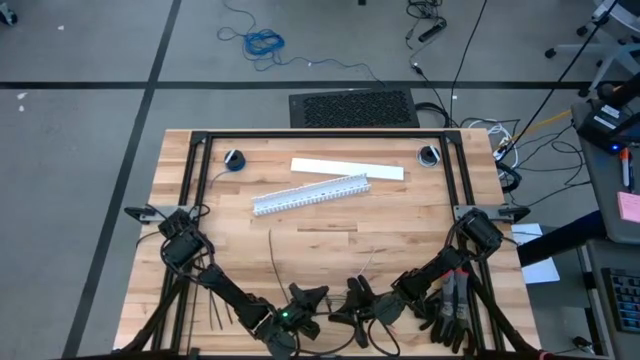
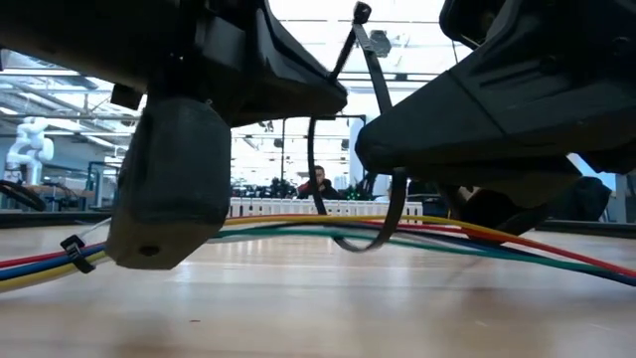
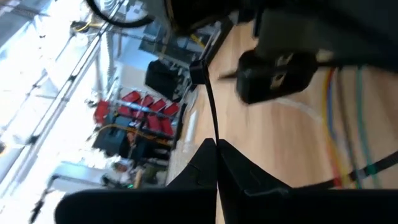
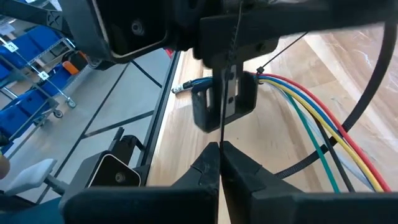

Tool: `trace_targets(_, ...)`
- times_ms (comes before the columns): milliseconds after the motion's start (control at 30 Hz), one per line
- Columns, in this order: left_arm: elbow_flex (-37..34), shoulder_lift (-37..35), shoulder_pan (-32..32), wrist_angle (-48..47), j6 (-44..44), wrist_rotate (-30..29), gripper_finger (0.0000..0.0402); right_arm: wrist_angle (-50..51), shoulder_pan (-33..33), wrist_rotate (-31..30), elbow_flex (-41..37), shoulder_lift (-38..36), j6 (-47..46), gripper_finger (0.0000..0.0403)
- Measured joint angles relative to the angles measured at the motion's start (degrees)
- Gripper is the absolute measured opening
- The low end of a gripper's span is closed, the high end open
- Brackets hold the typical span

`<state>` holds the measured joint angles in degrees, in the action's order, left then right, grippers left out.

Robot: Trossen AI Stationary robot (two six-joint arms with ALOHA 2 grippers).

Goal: Ziptie cables
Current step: Wrap the colored loose cables with the black zip tie

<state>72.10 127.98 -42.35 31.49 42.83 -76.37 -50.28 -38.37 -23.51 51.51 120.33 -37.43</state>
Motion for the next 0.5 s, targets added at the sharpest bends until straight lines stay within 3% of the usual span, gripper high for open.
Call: trace_targets(500,-0.02,0.11,0.0,-2.25,-0.06,-1.06,0.0,0.0,0.02,-0.33,0.0,0.0,0.13,0.0)
